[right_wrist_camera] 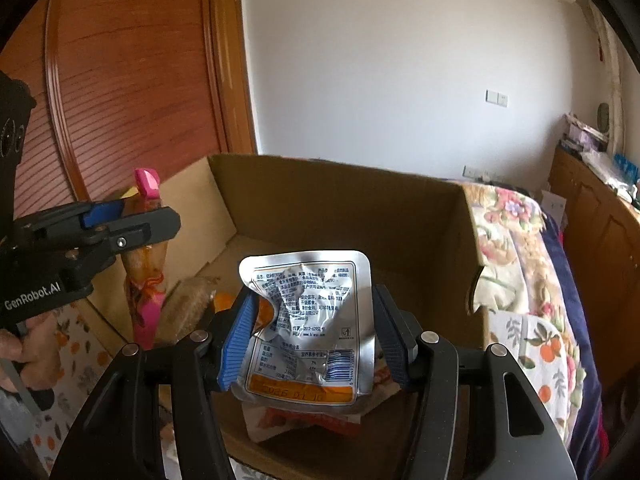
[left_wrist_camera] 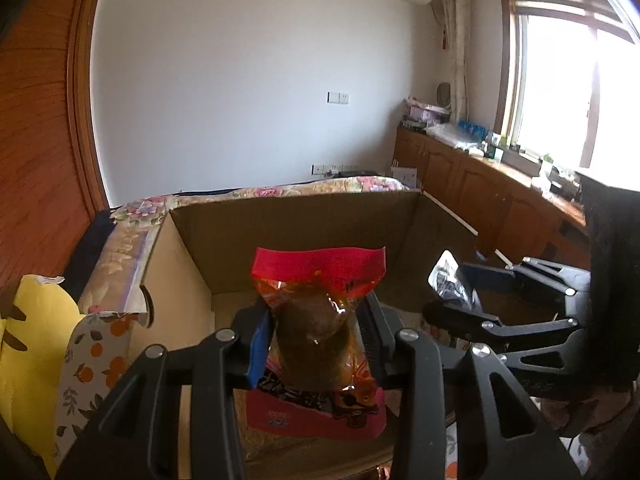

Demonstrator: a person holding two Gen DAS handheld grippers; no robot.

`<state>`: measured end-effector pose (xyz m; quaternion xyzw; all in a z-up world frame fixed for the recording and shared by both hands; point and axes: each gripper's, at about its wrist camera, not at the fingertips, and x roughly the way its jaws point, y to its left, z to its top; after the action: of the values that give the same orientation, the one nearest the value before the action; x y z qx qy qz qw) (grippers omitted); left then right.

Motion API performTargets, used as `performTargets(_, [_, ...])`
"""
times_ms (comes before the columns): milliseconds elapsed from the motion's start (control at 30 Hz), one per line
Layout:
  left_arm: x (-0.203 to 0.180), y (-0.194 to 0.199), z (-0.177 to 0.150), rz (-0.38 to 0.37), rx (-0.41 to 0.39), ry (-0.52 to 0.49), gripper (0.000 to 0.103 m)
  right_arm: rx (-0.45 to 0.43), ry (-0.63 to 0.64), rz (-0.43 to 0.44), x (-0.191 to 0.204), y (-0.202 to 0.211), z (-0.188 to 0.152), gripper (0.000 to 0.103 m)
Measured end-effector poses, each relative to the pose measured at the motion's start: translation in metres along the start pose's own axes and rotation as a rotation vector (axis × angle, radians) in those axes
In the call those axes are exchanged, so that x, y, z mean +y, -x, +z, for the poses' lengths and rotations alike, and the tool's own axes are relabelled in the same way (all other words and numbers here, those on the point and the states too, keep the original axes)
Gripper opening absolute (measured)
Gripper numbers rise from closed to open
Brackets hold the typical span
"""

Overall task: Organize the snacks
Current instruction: 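Open both tools to drop the bread bag and silver pouch into the box, then move both tools back to the remaining snacks on the bedspread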

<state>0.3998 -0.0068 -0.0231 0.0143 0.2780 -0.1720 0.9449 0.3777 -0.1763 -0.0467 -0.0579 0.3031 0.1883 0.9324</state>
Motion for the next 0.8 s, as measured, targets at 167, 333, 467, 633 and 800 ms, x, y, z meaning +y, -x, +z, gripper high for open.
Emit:
performTargets(167, [-0.012, -0.012, -0.007, 0.013, 0.055, -0.029, 0.044, 0.012, 0.009, 0.007, 0.003, -0.001, -0.002, 0.059])
performTargets(333, [-0.013, -0.020, -0.013, 0.018, 0.104, -0.031, 0.051, 0.018, 0.014, 0.001, 0.002, -0.003, -0.002, 0.061])
performTargets(467, [-0.011, -0.025, -0.017, -0.013, 0.150, 0.004, 0.052, 0.019, 0.019, 0.006, 0.005, -0.002, -0.004, 0.066])
performTargets(633, [-0.012, -0.022, -0.019, 0.007, 0.146, 0.007, 0.057, 0.012, 0.016, 0.010, 0.007, 0.002, -0.006, 0.069])
performTargets(800, [-0.016, -0.014, -0.016, 0.006, 0.108, -0.014, 0.069, -0.003, 0.002, 0.014, 0.006, 0.010, -0.007, 0.070])
